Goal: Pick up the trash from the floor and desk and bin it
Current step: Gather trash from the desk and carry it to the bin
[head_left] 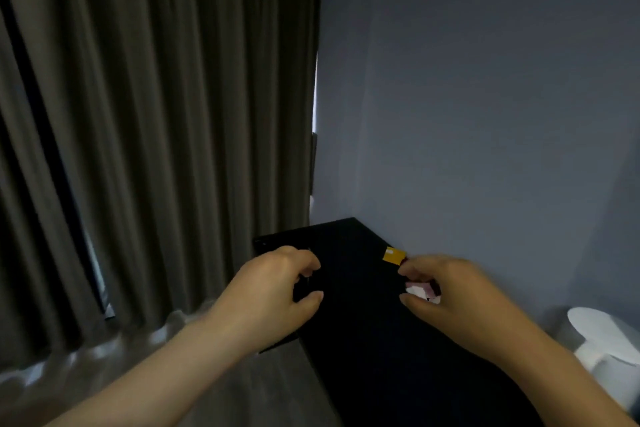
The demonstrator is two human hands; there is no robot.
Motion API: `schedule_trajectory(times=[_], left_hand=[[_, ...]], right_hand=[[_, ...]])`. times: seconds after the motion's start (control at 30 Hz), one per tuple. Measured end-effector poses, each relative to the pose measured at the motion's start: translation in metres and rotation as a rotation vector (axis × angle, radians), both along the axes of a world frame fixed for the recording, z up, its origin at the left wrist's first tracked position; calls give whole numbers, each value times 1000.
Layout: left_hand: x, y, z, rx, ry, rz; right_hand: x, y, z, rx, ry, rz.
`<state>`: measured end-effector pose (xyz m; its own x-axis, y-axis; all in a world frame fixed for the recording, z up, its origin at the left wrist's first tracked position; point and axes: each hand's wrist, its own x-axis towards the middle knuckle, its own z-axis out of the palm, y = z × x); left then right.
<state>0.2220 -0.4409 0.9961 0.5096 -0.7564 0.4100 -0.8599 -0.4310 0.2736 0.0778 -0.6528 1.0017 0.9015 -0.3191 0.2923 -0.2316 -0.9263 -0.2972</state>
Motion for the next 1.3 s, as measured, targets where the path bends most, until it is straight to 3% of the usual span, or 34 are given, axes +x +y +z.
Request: schedule_trajectory(times=[0.3, 0.77, 1.03, 1.3], left_hand=[[101, -85, -25, 3, 105, -163], [273, -168, -47, 48, 180, -529], [306, -199, -75, 162, 300, -667], [320, -255, -96, 226, 290, -686]], right_hand=[[66, -69, -16, 10, 103, -179], [168, -65, -36, 89, 101, -567], [188, -62, -66, 196, 265, -726], [203, -102, -99, 307, 299, -792]])
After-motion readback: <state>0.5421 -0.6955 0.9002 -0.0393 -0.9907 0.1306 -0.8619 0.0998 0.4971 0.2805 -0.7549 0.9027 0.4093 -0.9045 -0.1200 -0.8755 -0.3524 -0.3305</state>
